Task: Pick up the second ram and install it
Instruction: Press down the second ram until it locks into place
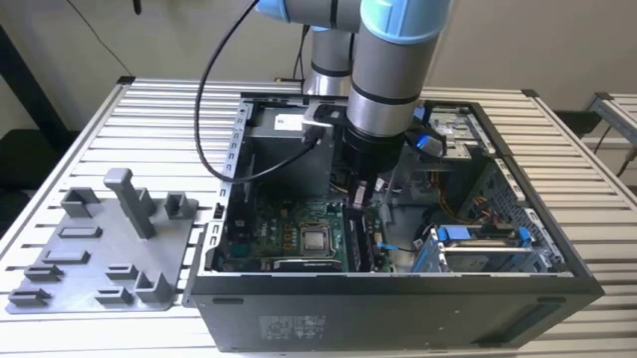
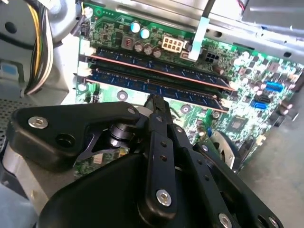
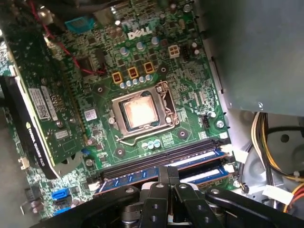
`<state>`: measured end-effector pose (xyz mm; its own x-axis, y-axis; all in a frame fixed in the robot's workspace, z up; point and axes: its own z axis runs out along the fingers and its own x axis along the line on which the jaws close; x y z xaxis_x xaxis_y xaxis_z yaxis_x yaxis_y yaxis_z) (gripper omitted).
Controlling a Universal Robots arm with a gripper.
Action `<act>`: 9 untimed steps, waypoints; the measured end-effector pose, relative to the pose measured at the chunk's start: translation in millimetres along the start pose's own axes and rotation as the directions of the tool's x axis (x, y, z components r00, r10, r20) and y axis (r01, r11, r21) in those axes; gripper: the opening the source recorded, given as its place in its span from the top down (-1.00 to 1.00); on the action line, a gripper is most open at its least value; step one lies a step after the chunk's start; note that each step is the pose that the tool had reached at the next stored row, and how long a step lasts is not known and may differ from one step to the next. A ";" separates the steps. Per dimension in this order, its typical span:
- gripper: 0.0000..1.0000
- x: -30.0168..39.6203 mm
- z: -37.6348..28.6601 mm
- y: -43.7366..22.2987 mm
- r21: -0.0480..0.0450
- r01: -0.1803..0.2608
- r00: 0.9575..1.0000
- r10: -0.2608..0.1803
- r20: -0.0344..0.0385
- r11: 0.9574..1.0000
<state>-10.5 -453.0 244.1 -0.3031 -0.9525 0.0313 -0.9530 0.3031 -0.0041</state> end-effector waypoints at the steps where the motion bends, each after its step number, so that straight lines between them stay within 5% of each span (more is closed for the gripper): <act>1: 0.79 0.0 0.0 0.0 0.001 0.016 1.000 -0.016 0.000 1.000; 9: 0.79 0.1 0.1 0.6 0.006 0.142 0.990 -0.142 0.001 0.990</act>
<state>-11.1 -453.0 244.0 -0.1643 -0.9859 0.0309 -0.9864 0.1642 -0.0052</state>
